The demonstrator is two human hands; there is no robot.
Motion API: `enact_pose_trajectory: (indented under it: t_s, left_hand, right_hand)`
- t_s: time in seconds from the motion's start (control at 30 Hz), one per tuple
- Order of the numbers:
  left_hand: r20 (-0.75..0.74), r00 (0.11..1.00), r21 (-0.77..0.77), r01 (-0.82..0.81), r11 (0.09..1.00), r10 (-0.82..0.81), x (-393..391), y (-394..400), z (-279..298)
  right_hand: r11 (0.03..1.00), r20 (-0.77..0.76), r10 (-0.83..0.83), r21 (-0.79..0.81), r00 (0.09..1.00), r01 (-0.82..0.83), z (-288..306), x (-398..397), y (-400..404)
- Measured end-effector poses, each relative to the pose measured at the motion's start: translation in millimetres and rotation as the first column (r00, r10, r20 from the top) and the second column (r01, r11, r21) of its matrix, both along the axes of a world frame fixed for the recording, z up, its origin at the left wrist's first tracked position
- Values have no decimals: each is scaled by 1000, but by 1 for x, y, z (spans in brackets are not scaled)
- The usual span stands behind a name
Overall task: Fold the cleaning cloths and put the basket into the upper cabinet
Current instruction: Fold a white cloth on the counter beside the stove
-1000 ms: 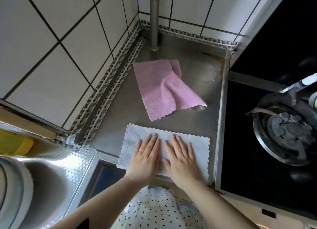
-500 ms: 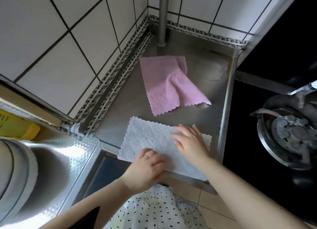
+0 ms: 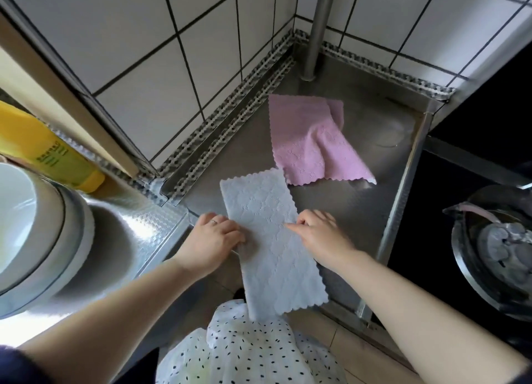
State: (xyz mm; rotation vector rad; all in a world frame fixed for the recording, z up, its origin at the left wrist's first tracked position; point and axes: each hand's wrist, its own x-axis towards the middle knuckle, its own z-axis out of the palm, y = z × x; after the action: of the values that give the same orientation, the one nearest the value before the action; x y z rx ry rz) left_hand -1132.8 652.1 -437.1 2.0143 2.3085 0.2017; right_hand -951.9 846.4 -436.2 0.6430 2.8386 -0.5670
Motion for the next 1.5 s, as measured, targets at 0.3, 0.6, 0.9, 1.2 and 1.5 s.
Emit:
enact_pose_trajectory:
  t_s: [0.3, 0.6, 0.9, 1.2, 1.5]
  left_hand:
    - [-40, 995, 27, 87, 996, -86, -6, -33, -5]
    - [-59, 998, -25, 28, 999, -30, 27, -48, -34]
    - [114, 993, 96, 22, 995, -33, 20, -48, -29]
    - [790, 476, -24, -605, 796, 386, 18, -1, 15]
    - [780, 214, -311, -684, 660, 588, -14, 40, 5]
  right_hand:
    - [936, -89, 336, 144, 938, -322, 3, 28, -13]
    - [863, 277, 483, 10, 831, -505, 6, 54, -30]
    - [989, -262, 145, 18, 954, -145, -21, 56, -52]
    - [729, -245, -614, -542, 751, 419, 17, -22, -34]
    - [680, -72, -663, -476, 745, 558, -2, -71, -3]
